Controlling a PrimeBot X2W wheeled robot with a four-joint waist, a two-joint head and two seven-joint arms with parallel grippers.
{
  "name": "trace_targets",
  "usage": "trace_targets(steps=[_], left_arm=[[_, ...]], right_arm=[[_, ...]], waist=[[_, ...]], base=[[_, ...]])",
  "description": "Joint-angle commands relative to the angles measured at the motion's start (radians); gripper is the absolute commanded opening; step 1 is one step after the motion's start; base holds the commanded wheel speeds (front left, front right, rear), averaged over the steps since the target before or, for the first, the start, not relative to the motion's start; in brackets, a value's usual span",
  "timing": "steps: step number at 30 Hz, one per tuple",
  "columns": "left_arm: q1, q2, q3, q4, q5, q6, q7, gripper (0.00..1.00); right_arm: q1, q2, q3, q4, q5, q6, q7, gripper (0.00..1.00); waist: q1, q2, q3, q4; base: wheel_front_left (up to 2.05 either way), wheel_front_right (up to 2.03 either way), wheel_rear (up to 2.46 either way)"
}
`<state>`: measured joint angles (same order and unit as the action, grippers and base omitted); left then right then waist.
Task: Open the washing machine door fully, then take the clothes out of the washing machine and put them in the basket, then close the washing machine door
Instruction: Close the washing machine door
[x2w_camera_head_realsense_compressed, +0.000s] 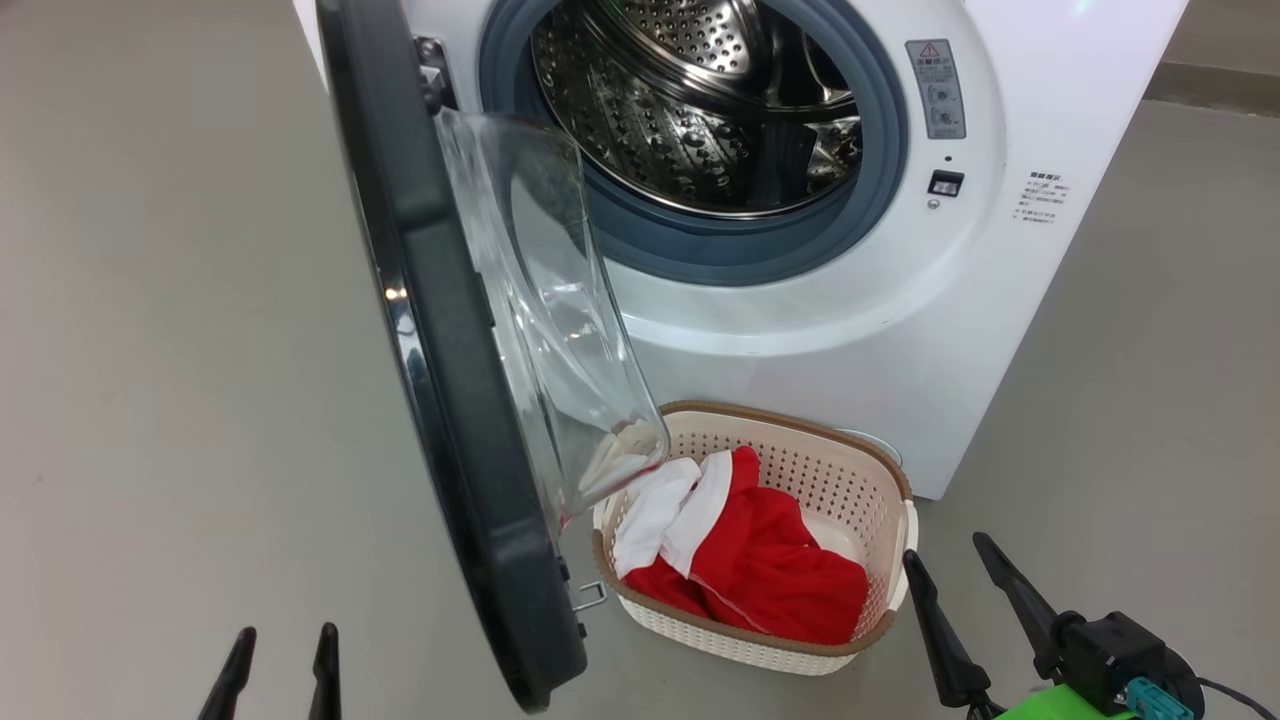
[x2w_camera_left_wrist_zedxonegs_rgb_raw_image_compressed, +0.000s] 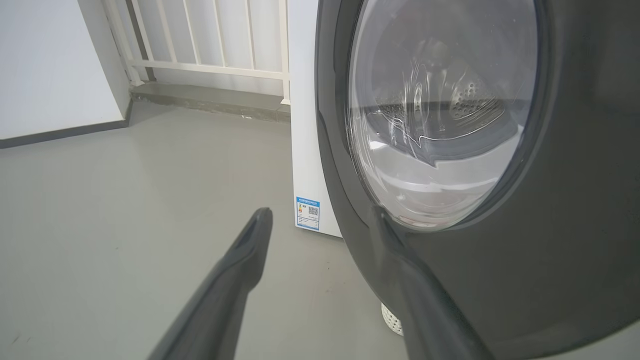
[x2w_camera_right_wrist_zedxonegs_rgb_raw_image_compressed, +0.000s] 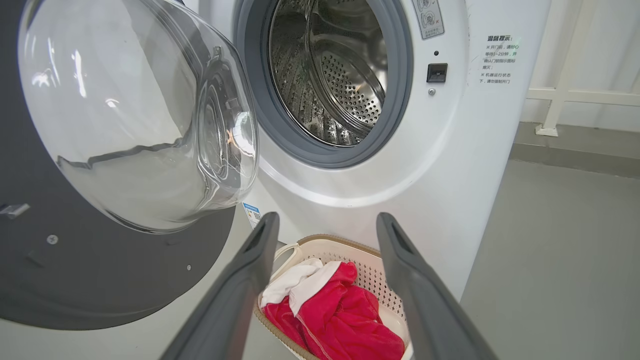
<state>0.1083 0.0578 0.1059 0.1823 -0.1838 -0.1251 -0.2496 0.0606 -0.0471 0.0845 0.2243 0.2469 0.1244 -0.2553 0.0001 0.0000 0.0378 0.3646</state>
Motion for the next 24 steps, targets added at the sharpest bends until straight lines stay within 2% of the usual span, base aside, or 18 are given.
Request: trace_targets(steps=[1, 10, 11, 12, 13, 14, 16, 20, 24], left_arm=[[-0.011, 0.005, 0.035, -0.023, 0.01, -0.006, -0.012, 1.0], [-0.02, -0.002, 0.035, -0.032, 0.008, -0.006, -0.012, 1.0], [-0.025, -0.003, 0.033, -0.033, -0.02, -0.006, -0.012, 0.8], [-0.028, -0.003, 0.033, -0.035, -0.037, -0.006, -0.012, 0.49], [-0.032, -0.004, 0.034, -0.038, -0.058, -0.006, -0.012, 0.3], [-0.037, -0.004, 0.036, -0.042, -0.09, -0.006, -0.012, 0.0], [-0.05, -0.005, 0.044, -0.057, -0.173, -0.006, -0.012, 0.0], [-0.083, -0.006, 0.081, -0.085, -0.422, -0.006, -0.012, 0.0], [-0.108, -0.005, 0.08, -0.106, -0.731, -0.006, -0.012, 0.0]], right_arm=[[-0.025, -0.003, 0.021, -0.026, 0.011, 0.006, -0.006, 1.0], [-0.027, -0.003, 0.017, -0.026, 0.011, 0.006, -0.006, 1.0], [-0.028, -0.003, 0.017, -0.025, 0.012, 0.006, -0.006, 1.0], [-0.028, -0.003, 0.016, -0.025, 0.012, 0.006, -0.006, 1.0], [-0.028, -0.003, 0.016, -0.025, 0.013, 0.006, -0.006, 1.0], [-0.028, -0.003, 0.016, -0.025, 0.013, 0.006, -0.006, 1.0], [-0.028, -0.003, 0.015, -0.025, 0.014, 0.006, -0.006, 1.0], [-0.027, -0.003, 0.016, -0.024, 0.015, 0.006, -0.006, 1.0], [-0.028, -0.003, 0.018, -0.024, 0.016, 0.006, -0.006, 1.0]], waist=[[-0.0001, 0.0, 0.002, 0.0], [-0.0001, 0.0, 0.005, -0.001], [-0.0001, 0.0, 0.004, -0.002], [-0.0001, 0.0, 0.004, -0.002], [-0.0001, 0.0, 0.004, -0.003], [-0.0001, 0.0, 0.003, -0.002], [-0.0001, 0.0, 0.002, -0.002], [-0.0001, 0.0, 0.001, -0.003], [-0.0001, 0.0, 0.002, -0.008]], base=[[0.0, 0.0, 0.0], [0.0, 0.0, 0.0], [0.0, 0.0, 0.0], [0.0, 0.0, 0.0], [0.0, 0.0, 0.0], [0.0, 0.0, 0.0], [0.0, 0.0, 0.0], [0.0, 0.0, 0.0], [0.0, 0.0, 0.0]])
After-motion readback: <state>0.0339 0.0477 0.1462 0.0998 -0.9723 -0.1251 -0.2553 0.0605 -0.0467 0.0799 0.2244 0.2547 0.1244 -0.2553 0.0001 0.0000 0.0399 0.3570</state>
